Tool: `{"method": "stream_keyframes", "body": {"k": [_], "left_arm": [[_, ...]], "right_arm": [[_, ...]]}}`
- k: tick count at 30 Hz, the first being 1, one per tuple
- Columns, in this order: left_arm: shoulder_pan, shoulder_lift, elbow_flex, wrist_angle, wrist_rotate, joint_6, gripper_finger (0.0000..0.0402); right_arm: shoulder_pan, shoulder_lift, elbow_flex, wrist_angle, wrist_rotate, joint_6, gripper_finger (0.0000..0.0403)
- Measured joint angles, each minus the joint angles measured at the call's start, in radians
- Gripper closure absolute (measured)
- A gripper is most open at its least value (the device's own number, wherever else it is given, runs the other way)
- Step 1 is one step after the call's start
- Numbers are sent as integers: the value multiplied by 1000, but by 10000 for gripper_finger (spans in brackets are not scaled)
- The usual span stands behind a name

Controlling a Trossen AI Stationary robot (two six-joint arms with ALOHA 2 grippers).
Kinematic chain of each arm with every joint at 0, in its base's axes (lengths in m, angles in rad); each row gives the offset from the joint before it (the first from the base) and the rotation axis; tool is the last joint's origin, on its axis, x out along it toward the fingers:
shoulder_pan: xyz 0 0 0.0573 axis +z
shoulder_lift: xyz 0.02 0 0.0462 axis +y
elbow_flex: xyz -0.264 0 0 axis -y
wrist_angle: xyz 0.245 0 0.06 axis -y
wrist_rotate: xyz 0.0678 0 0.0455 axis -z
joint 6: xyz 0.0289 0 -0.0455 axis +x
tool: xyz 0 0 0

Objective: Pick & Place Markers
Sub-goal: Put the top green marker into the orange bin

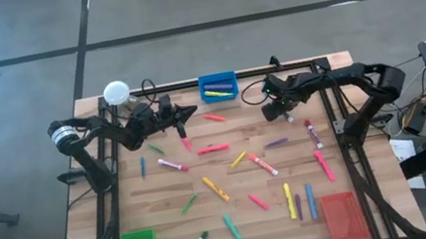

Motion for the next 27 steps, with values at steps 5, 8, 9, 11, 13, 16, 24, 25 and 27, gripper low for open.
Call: {"method": "stream_keyframes", "body": {"k": [5,8,9,11,13,16,24,25,27], "left_arm": [[0,0,0,-3,0,0,401],[0,0,0,-2,0,0,401],[0,0,0,-3,0,0,402],[0,0,0,-2,0,1,401],[0,0,0,-2,0,1,401],[0,0,0,-2,0,8,402],[0,0,20,-2,0,17,402],[0,0,25,-2,0,19,402],[0,0,32,-2,0,24,401]], "right_arm": [[-1,-51,-4,-20,-56,22,342],[5,-128,-3,-71,-122,71,337],[12,-160,-3,-105,-137,96,334],[38,-233,-3,-180,-142,165,332],[84,-311,6,-279,-157,244,332],[204,-427,37,-441,-162,415,332],[722,-559,137,-600,-75,1042,332],[786,-548,151,-612,-72,1113,332],[903,-515,182,-626,-69,1249,332]]}}
